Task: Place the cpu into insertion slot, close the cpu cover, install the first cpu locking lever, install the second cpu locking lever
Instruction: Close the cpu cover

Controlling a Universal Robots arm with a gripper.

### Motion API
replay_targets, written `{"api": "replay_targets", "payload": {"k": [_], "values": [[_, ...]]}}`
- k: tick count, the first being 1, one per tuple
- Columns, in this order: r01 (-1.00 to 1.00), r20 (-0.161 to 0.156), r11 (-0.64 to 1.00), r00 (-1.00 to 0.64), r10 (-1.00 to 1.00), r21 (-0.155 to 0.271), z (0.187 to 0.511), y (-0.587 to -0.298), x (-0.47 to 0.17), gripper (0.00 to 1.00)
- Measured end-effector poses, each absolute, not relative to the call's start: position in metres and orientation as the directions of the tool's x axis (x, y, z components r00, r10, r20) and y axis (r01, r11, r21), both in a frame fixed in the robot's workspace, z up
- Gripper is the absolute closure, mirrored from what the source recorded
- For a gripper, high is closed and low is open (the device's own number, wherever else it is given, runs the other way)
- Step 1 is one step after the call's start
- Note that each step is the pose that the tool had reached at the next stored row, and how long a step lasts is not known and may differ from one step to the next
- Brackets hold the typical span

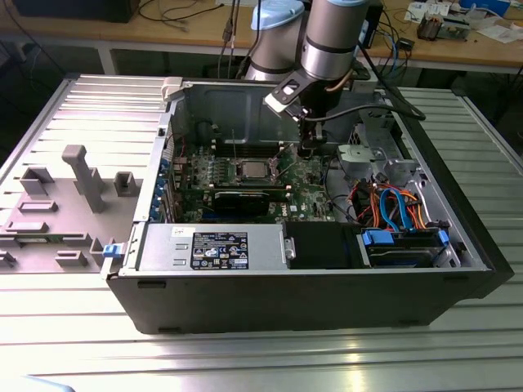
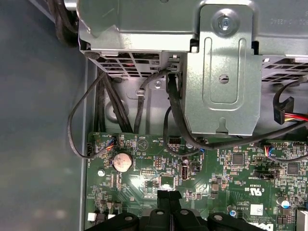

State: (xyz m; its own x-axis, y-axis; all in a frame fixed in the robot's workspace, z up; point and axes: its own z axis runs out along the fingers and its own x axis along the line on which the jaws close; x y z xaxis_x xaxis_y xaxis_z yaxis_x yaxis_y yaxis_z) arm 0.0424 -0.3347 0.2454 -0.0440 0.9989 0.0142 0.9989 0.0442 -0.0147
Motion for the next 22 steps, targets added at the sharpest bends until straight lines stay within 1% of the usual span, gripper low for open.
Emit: {"api": "replay_targets", "payload": {"k": [22], "values": [[0.999, 0.014, 0.044, -0.044, 0.999, -0.016, 0.2442, -0.3347, 0.0363, 0.89]]}}
